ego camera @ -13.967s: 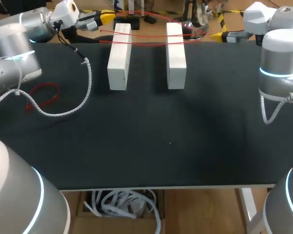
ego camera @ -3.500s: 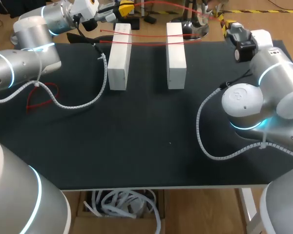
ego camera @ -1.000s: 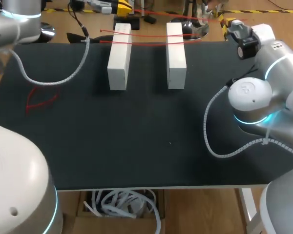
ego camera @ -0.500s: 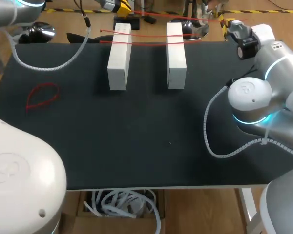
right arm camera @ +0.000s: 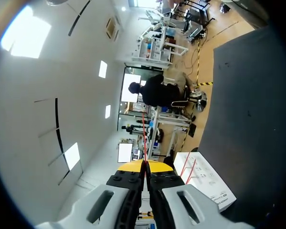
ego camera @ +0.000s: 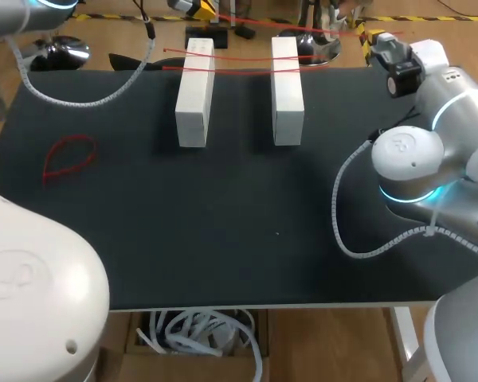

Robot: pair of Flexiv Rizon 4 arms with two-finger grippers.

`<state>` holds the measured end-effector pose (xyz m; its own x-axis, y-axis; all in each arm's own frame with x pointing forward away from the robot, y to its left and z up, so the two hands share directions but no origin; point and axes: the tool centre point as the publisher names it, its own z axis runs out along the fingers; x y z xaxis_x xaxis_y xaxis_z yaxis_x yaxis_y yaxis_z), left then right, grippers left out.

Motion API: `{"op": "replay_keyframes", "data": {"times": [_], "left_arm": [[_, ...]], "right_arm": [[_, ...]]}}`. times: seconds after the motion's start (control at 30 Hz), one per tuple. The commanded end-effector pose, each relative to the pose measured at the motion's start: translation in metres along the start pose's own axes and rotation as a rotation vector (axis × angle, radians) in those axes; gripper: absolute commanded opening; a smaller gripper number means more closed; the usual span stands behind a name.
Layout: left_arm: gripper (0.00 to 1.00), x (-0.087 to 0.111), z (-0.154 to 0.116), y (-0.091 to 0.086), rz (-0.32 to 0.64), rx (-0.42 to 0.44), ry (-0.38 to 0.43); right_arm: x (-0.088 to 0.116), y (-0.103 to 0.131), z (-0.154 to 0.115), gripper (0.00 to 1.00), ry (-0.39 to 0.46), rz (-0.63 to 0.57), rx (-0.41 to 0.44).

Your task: Grab the tape and strap the tape.

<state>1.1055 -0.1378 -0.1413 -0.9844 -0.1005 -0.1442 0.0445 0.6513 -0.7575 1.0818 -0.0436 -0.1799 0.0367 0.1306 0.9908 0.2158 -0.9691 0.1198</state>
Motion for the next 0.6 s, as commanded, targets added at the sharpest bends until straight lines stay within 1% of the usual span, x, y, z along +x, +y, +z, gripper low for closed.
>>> {"op": "replay_keyframes", "data": {"times": [0.03, 0.07, 0.13, 0.2, 0.3, 0.37, 0.47, 0.5, 0.6], "left_arm": [[0.0, 0.006, 0.005, 0.001, 0.009, -0.172, 0.031], [0.0, 0.008, 0.009, 0.001, 0.009, -0.218, 0.047], [0.0, 0.012, 0.017, -0.001, 0.0, -0.257, 0.084], [0.0, 0.015, 0.024, -0.004, -0.001, -0.315, 0.122], [0.0, 0.017, 0.032, -0.008, 0.0, -0.341, 0.169], [0.0, 0.019, 0.036, -0.012, -0.002, -0.344, 0.194], [0.0, 0.022, 0.042, -0.018, -0.002, -0.408, 0.226], [0.0, 0.023, 0.044, -0.02, 0.005, -0.417, 0.237], [0.0, 0.025, 0.047, -0.027, 0.01, -0.477, 0.25]], "right_arm": [[0.002, 0.001, 0.0, 0.0, -0.009, -0.001, 0.001], [0.002, 0.001, 0.0, 0.0, -0.009, -0.001, 0.001], [0.002, 0.001, 0.0, 0.0, -0.009, -0.001, 0.001], [0.002, 0.001, 0.0, 0.0, -0.009, -0.001, 0.001], [0.002, 0.001, 0.0, 0.0, -0.009, -0.001, 0.001], [0.002, 0.001, 0.0, 0.0, -0.009, -0.001, 0.001], [0.002, 0.001, 0.0, 0.0, -0.009, -0.001, 0.001], [0.002, 0.001, 0.0, 0.0, -0.009, -0.001, 0.001], [0.002, 0.001, 0.0, 0.0, -0.009, -0.001, 0.001]]}}
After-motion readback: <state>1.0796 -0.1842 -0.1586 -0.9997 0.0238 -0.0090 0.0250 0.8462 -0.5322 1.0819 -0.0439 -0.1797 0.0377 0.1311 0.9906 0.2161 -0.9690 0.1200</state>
